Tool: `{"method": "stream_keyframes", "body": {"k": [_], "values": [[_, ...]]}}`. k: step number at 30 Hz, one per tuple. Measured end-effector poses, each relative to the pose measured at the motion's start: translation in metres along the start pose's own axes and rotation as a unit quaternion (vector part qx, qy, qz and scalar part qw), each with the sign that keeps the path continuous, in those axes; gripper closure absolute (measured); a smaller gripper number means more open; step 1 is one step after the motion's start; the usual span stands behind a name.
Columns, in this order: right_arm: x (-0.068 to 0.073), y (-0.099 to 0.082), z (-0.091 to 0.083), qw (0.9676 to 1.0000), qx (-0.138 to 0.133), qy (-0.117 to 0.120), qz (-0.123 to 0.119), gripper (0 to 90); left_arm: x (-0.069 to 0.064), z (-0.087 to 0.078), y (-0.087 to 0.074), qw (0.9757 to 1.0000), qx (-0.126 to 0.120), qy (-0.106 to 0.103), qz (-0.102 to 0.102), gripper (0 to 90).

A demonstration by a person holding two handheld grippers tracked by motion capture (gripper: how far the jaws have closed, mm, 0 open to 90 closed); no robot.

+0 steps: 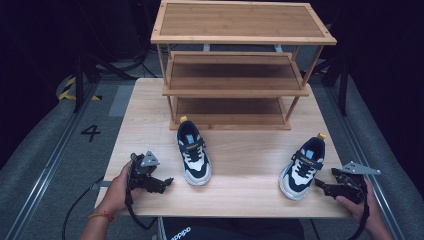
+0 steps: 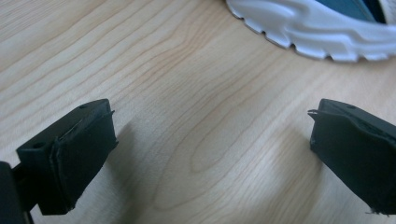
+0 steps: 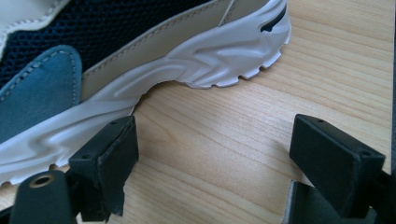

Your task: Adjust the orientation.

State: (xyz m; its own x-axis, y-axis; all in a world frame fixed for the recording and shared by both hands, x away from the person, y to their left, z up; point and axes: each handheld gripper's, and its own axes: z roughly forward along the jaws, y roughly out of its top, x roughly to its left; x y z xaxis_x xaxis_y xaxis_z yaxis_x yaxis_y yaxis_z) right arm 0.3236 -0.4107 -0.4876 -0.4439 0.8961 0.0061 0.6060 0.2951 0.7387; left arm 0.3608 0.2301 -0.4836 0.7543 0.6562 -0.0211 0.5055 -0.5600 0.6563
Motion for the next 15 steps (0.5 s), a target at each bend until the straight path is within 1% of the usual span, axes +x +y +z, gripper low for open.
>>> {"method": "stream_keyframes", "body": {"k": [1, 2, 6, 8, 9, 10, 11, 12, 13, 14, 15], "values": [[0.000, 0.000, 0.000, 1.0000, 0.000, 0.000, 0.000, 15.8, 0.003, -0.001, 0.000, 0.9999, 0.002, -0.007, 0.008, 0.6], [0.000, 0.000, 0.001, 1.0000, -0.001, -0.001, -0.001, 15.8, 0.004, -0.001, 0.000, 0.9999, 0.004, -0.008, 0.011, 0.6], [0.000, 0.001, 0.001, 1.0000, 0.000, -0.001, -0.001, 15.8, 0.004, -0.001, 0.000, 0.9999, 0.004, -0.009, 0.008, 0.6], [0.001, 0.001, 0.001, 1.0000, 0.000, -0.001, -0.001, 15.8, 0.003, -0.002, 0.003, 0.9997, 0.021, -0.003, 0.008, 0.6], [0.001, 0.001, 0.001, 1.0000, 0.000, -0.001, -0.001, 15.8, 0.003, -0.003, 0.004, 0.9996, 0.028, -0.005, 0.010, 1.1], [0.001, 0.001, 0.001, 1.0000, 0.000, -0.001, -0.001, 15.8, 0.002, -0.005, 0.004, 0.9994, 0.026, -0.010, 0.020, 3.5], [0.000, 0.001, 0.001, 1.0000, 0.000, -0.001, -0.001, 15.8, 0.000, -0.006, 0.005, 0.9992, 0.026, -0.008, 0.028, 8.0], [0.001, 0.000, 0.001, 1.0000, 0.000, -0.002, 0.000, 15.8, -0.002, -0.008, 0.007, 0.9988, 0.028, 0.001, 0.040, 16.6], [0.001, 0.000, 0.001, 1.0000, 0.000, -0.002, 0.000, 15.8, -0.003, -0.009, 0.009, 0.9985, 0.034, -0.006, 0.044, 16.6], [0.001, 0.000, 0.001, 1.0000, 0.000, -0.004, 0.000, 15.8, -0.005, -0.008, 0.011, 0.9979, 0.043, -0.013, 0.047, 18.7], [0.001, 0.000, 0.001, 1.0000, 0.000, -0.004, 0.001, 15.8, -0.007, -0.009, 0.014, 0.9967, 0.059, -0.018, 0.053, 17.6]]}}
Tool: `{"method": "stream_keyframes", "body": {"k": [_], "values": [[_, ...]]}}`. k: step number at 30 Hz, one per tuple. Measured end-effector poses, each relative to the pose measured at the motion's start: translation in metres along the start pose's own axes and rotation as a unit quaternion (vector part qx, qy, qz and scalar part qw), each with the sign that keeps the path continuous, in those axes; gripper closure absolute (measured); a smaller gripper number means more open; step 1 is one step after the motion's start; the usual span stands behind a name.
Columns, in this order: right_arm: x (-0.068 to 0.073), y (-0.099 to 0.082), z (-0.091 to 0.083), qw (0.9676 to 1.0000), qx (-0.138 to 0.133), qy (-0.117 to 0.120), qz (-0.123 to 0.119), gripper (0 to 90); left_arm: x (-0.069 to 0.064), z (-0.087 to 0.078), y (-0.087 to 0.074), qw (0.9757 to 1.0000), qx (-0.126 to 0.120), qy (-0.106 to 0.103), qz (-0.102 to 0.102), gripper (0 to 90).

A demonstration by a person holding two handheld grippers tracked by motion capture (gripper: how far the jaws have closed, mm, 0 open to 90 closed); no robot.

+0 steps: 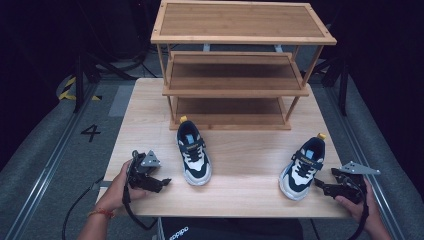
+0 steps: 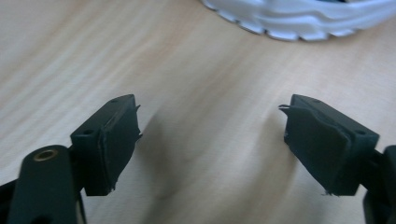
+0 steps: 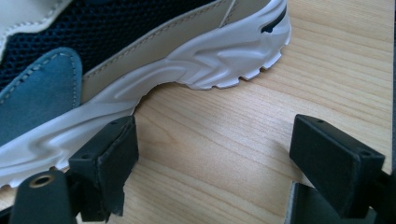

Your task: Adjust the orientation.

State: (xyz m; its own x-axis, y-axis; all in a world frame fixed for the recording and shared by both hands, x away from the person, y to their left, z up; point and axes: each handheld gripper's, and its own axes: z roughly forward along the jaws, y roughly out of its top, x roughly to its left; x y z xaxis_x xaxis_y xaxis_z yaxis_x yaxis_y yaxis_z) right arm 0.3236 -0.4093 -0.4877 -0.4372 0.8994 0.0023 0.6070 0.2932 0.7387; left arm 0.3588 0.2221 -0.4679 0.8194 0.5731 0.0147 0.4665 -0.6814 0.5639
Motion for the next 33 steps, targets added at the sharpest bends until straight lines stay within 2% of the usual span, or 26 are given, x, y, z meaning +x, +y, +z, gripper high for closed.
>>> {"method": "stream_keyframes", "body": {"k": [1, 2, 4, 5, 9, 10, 11, 12, 13, 15, 17, 19, 23, 27, 28, 30, 31, 33], "values": [[0.000, 0.000, 0.000, 1.0000, 0.000, 0.000, 0.000, 15.8, -0.006, 0.000, 0.004, 0.9995, -0.004, -0.022, 0.021, 25.4], [0.000, 0.000, 0.000, 1.0000, 0.000, 0.000, 0.000, 15.8, -0.006, 0.000, 0.004, 0.9995, -0.004, -0.022, 0.021, 27.5], [0.000, 0.000, 0.000, 1.0000, 0.000, 0.000, 0.000, 15.8, -0.015, 0.003, 0.010, 0.9976, -0.003, -0.055, 0.042, 28.0], [0.000, 0.000, 0.000, 1.0000, 0.000, 0.000, 0.000, 15.8, -0.019, 0.004, 0.013, 0.9966, -0.004, -0.067, 0.048, 33.8], [0.000, 0.000, 0.000, 1.0000, 0.000, 0.000, 0.000, 15.8, -0.034, 0.009, 0.028, 0.9928, -0.001, -0.085, 0.085, 48.1], [0.000, 0.000, 0.000, 1.0000, 0.000, 0.000, 0.000, 15.8, -0.042, 0.012, 0.036, 0.9905, -0.007, -0.098, 0.097, 53.7], [0.000, 0.000, 0.000, 1.0000, 0.000, 0.000, 0.000, 15.8, -0.042, 0.012, 0.036, 0.9905, -0.007, -0.098, 0.097, 54.4], [0.000, 0.000, 0.000, 1.0000, 0.000, 0.000, 0.000, 15.8, -0.049, 0.017, 0.046, 0.9895, -0.002, -0.091, 0.112, 55.5], [0.000, 0.000, 0.000, 1.0000, 0.000, 0.000, 0.000, 15.8, -0.049, 0.017, 0.046, 0.9895, -0.002, -0.091, 0.112, 56.7], [0.000, 0.000, 0.000, 1.0000, -0.001, -0.001, 0.001, 15.8, -0.055, 0.021, 0.053, 0.9879, -0.006, -0.103, 0.116, 57.9], [0.000, 0.000, 0.000, 1.0000, 0.000, -0.001, 0.001, 15.8, -0.060, 0.027, 0.062, 0.9872, -0.001, -0.095, 0.128, 57.0], [0.000, 0.000, 0.000, 1.0000, 0.000, -0.001, 0.001, 15.8, -0.064, 0.034, 0.072, 0.9868, -0.006, -0.098, 0.128, 54.4], [0.000, 0.000, 0.000, 1.0000, 0.000, -0.001, 0.002, 15.8, -0.068, 0.050, 0.093, 0.9865, -0.003, -0.090, 0.137, 49.6], [0.000, 0.000, 0.000, 1.0000, -0.001, -0.001, 0.002, 15.7, -0.070, 0.064, 0.112, 0.9852, -0.016, -0.102, 0.137, 49.6], [0.000, 0.000, 0.000, 1.0000, -0.001, -0.001, 0.002, 15.8, -0.071, 0.066, 0.118, 0.9840, -0.017, -0.106, 0.142, 48.3], [0.001, 0.000, 0.000, 1.0000, 0.000, -0.001, 0.003, 15.8, -0.070, 0.060, 0.121, 0.9825, -0.017, -0.108, 0.151, 47.8], [0.001, 0.000, 0.000, 1.0000, 0.000, -0.001, 0.003, 15.8, -0.070, 0.060, 0.121, 0.9825, -0.017, -0.108, 0.151, 47.3], [0.001, 0.000, 0.000, 1.0000, -0.001, -0.001, 0.002, 15.8, -0.068, 0.048, 0.119, 0.9814, -0.023, -0.103, 0.160, 47.0]]}}
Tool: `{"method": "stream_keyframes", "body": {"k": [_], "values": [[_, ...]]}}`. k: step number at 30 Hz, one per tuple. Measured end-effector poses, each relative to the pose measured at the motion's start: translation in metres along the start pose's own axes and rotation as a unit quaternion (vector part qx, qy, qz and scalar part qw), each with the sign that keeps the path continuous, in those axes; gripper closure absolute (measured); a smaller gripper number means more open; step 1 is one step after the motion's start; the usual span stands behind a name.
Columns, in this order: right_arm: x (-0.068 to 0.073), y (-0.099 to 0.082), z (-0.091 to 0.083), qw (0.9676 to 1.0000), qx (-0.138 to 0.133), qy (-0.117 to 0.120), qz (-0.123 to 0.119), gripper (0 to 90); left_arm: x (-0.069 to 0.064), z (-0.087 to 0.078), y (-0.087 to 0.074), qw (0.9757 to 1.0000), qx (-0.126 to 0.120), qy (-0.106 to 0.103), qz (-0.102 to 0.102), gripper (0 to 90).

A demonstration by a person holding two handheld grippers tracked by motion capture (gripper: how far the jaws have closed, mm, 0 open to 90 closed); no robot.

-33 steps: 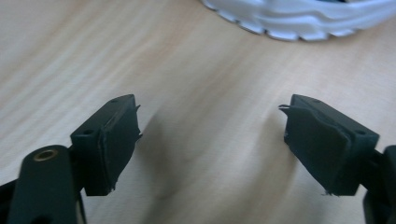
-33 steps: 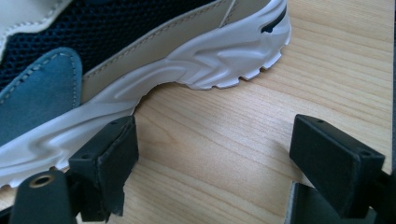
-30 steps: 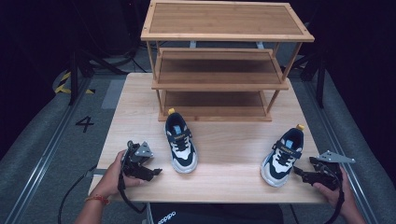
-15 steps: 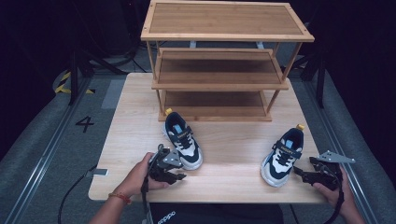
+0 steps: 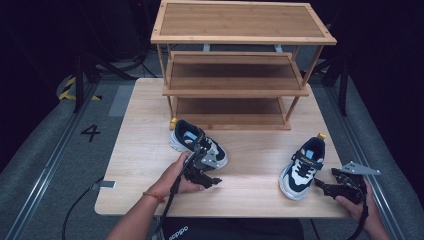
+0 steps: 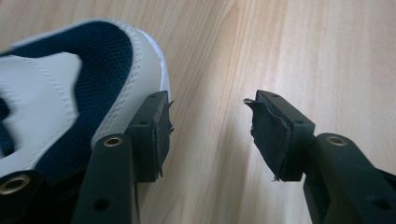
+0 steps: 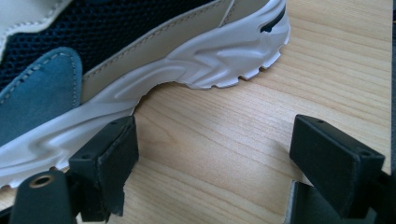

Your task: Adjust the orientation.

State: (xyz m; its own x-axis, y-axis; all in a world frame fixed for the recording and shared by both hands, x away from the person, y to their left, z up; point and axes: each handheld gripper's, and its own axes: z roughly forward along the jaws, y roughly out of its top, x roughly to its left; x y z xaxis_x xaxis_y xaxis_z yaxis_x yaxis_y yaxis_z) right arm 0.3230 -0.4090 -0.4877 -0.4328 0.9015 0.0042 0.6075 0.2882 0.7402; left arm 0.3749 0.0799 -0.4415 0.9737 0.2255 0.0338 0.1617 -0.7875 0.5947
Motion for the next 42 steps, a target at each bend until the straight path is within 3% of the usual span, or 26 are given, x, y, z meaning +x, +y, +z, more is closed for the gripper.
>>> {"method": "stream_keyframes", "body": {"k": [4, 5, 6, 10, 13, 18, 23, 24, 30, 32, 37, 42], "values": [[0.000, 0.000, 0.000, 1.0000, 0.001, 0.000, -0.001, 15.8, 0.007, -0.045, -0.013, 0.9992, -0.019, 0.034, -0.004, 44.7], [0.000, 0.000, 0.000, 1.0000, 0.001, 0.000, -0.001, 15.8, 0.007, -0.045, -0.013, 0.9992, -0.019, 0.034, -0.004, 44.3], [0.000, 0.000, 0.000, 1.0000, 0.001, 0.000, -0.001, 15.8, 0.010, -0.054, -0.016, 0.9988, -0.023, 0.041, -0.014, 44.3], [0.000, 0.000, 0.000, 1.0000, 0.001, 0.000, -0.001, 15.8, 0.028, -0.080, -0.023, 0.9964, -0.037, 0.075, -0.014, 44.3], [0.000, 0.000, 0.000, 1.0000, 0.001, 0.000, 0.001, 15.7, 0.039, -0.081, -0.022, 0.9941, -0.003, 0.108, -0.006, 43.2], [0.000, 0.000, 0.000, 1.0000, 0.001, 0.000, 0.001, 15.8, 0.058, -0.075, -0.023, 0.9931, 0.017, 0.115, -0.013, 42.1], [0.000, 0.000, 0.000, 1.0000, 0.001, 0.000, 0.000, 15.8, 0.070, -0.069, -0.026, 0.9908, 0.017, 0.133, -0.012, 45.1], [0.000, 0.000, 0.000, 1.0000, 0.001, 0.000, 0.001, 15.8, 0.072, -0.068, -0.028, 0.9923, 0.019, 0.120, -0.022, 46.7], [0.000, 0.000, 0.000, 1.0000, 0.001, 0.000, 0.001, 15.8, 0.076, -0.066, -0.028, 0.9933, 0.015, 0.113, -0.019, 57.7], [0.000, 0.000, 0.000, 1.0000, 0.001, 0.000, 0.001, 15.8, 0.074, -0.068, -0.026, 0.9950, 0.023, 0.097, -0.009, 64.2], [0.000, 0.000, 0.000, 1.0000, 0.001, 0.001, 0.001, 15.7, 0.055, -0.065, -0.010, 0.9971, 0.046, 0.059, 0.016, 75.5], [0.000, 0.000, 0.000, 1.0000, 0.002, 0.001, 0.000, 15.7, 0.033, -0.058, 0.007, 0.9973, 0.060, 0.029, 0.029, 73.1]]}}
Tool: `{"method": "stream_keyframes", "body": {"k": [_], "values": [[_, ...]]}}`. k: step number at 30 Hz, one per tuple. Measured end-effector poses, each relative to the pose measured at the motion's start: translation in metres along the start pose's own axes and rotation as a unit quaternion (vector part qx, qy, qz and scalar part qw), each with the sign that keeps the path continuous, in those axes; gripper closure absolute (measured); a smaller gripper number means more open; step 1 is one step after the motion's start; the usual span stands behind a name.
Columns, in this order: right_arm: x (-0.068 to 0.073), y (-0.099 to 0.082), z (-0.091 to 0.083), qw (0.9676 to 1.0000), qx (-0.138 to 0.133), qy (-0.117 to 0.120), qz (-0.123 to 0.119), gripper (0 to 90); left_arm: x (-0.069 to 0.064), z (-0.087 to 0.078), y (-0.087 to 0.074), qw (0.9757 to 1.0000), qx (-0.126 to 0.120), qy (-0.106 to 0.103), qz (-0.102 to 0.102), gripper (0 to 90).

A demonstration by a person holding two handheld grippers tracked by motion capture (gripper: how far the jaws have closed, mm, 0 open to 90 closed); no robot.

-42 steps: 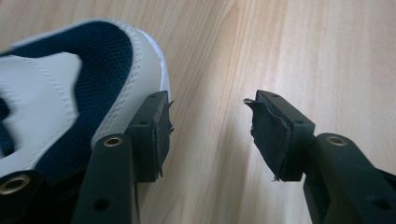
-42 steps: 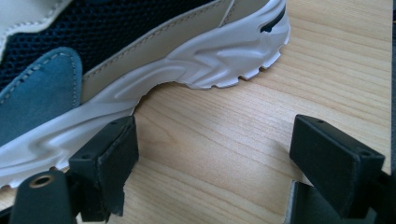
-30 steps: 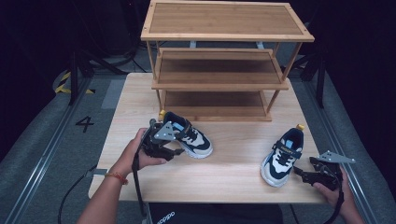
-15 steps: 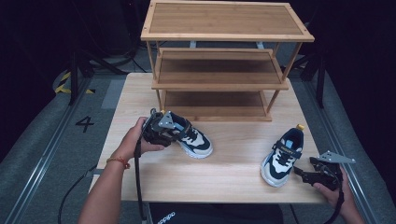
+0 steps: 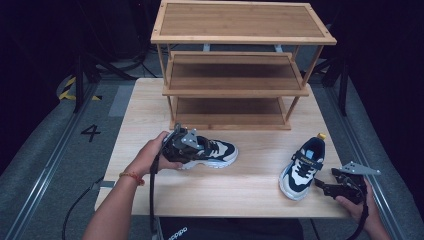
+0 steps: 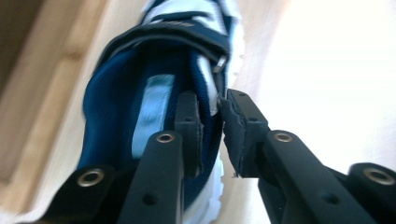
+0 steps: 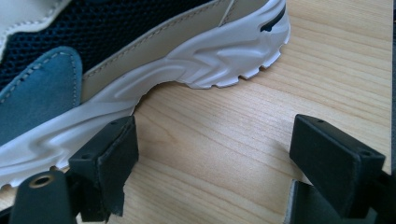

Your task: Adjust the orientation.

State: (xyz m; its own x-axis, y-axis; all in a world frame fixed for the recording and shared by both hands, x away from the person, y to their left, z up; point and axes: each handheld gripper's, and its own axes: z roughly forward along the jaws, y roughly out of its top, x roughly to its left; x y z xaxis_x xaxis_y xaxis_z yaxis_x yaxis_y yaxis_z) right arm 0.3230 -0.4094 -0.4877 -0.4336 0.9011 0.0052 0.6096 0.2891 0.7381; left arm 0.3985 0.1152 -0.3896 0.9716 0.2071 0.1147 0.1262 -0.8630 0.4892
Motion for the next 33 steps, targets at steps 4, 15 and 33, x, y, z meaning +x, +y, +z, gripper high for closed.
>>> {"method": "stream_keyframes", "body": {"k": [4, 15, 33], "values": [[0.000, 0.000, 0.000, 1.0000, 0.000, 0.000, 0.000, 15.7, -0.018, 0.001, 0.009, 0.9998, 0.009, -0.007, 0.016, 64.6], [0.000, 0.000, 0.000, 1.0000, -0.001, 0.001, 0.000, 15.8, -0.014, -0.017, -0.007, 0.9998, 0.018, 0.003, 0.008, 50.7], [-0.001, 0.000, 0.000, 1.0000, -0.001, 0.004, -0.001, 15.7, -0.035, 0.014, 0.020, 0.9948, 0.050, -0.074, 0.049, 51.5]]}}
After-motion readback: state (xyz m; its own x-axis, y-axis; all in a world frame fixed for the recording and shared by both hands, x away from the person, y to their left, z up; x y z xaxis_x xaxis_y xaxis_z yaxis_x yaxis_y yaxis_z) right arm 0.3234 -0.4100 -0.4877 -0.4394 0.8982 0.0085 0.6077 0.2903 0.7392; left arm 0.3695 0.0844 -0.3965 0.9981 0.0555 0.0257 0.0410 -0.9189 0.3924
